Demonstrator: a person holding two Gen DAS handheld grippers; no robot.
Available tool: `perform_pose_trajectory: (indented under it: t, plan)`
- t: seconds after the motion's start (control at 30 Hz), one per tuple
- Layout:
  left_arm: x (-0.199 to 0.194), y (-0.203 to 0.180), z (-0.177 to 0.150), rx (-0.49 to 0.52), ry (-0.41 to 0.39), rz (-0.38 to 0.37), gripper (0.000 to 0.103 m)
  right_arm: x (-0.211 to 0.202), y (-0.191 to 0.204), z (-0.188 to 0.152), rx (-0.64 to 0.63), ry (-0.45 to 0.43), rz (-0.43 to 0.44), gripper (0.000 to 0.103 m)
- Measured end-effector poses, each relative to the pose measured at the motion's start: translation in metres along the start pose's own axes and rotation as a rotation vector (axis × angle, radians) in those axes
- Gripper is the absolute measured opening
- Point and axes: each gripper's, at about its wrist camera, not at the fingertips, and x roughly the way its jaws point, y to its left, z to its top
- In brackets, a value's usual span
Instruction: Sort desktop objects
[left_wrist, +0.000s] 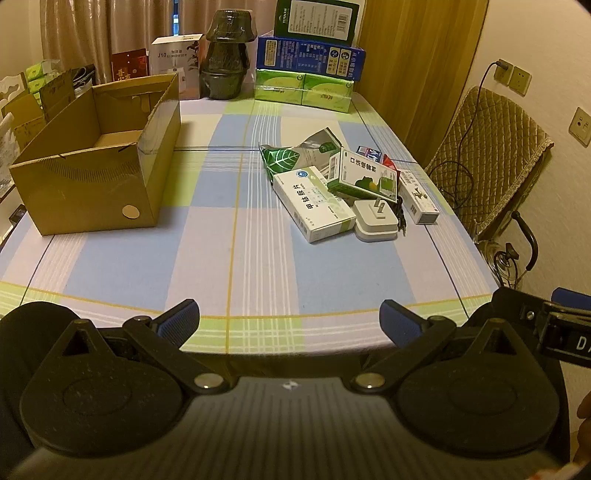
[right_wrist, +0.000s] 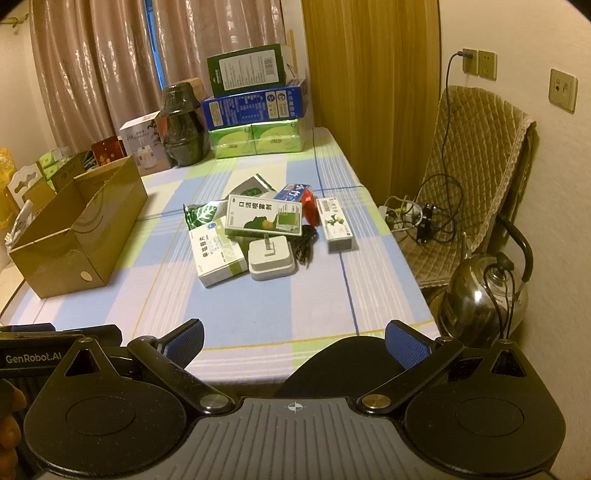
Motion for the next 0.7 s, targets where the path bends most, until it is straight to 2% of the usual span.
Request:
perform_pose_trajectory:
  t: [0.7]
  plan:
    - [0.0032, 0.0007, 0.0041, -0.010, 0.009, -0.017, 0.102, 0.0006, -0.0015, -0.0037, 0.000, 0.008, 0.006, 0.101]
